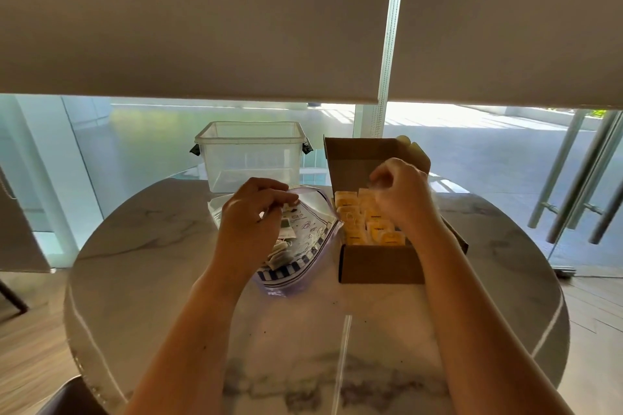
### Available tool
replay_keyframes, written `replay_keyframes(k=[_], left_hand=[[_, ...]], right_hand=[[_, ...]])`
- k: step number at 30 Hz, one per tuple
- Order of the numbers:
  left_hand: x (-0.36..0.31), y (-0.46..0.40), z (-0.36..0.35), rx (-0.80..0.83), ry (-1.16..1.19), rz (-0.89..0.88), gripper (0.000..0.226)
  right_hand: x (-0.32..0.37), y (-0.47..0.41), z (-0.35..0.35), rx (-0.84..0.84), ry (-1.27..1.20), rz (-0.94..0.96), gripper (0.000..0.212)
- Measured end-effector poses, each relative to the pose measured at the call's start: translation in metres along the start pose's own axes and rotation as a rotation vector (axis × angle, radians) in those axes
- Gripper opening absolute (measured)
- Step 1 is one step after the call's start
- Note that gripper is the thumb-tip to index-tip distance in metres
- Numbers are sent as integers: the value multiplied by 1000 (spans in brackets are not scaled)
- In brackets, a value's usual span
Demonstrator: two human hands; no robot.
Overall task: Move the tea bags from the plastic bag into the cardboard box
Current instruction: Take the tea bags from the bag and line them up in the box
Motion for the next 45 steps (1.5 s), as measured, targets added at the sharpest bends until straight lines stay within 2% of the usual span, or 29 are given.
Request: replay_keyframes(k=[2,4,5,7,9,13,15,19,23,24,26,29,34,38,41,45], left_hand=[[1,0,1,-15,62,4,35],[2,1,3,-17,101,-15,37],[3,1,3,-12,109,-27,37],[4,1,3,-5,118,-41,38],[6,1,2,-2,117,-54,38],[9,0,0,3,109,-92,37],[8,0,1,-7,113,-113,36],[8,0,1,-16,112,-113,37],[11,-1,0,-7,113,-114,37],[11,-1,0,-6,116,-113,37],[12,-1,0,-6,115,-108,39],[13,-1,-1,-9,112,-99,39],[11,1,-2,15,147,-85,37],[11,1,-2,24,165,-61,40],[11,1,-2,30,152,-62,37],[11,2,-1,33,148,-69,36]], right_hand=[[30,15,1,293,-241,38,11],[55,33,-6,650,-353,33,9],[61,41,-13,768,-316,60,11],[68,51,-34,844,-106,192,23],[68,57,-58,815,87,286,39],[60,63,-88,821,176,248,58],[56,64,-91,836,218,252,53],[56,64,-88,739,200,261,36],[55,68,-91,746,130,265,58],[56,69,-92,759,135,286,58],[58,68,-94,736,169,326,47],[61,63,-91,608,146,298,28],[60,63,-96,515,89,294,29],[63,66,-111,525,103,222,29],[67,67,-115,490,148,203,17],[64,65,-110,450,99,191,11]])
Point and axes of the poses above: each hand's wrist, its own y-axis away from the middle knuckle, its own z-axis out of the back of the hand, x = y × z, the point moved 2 cm from there along -y, towards the middle knuckle, and after that the axes turned 1 degree about -y, right-handed, at the moved point
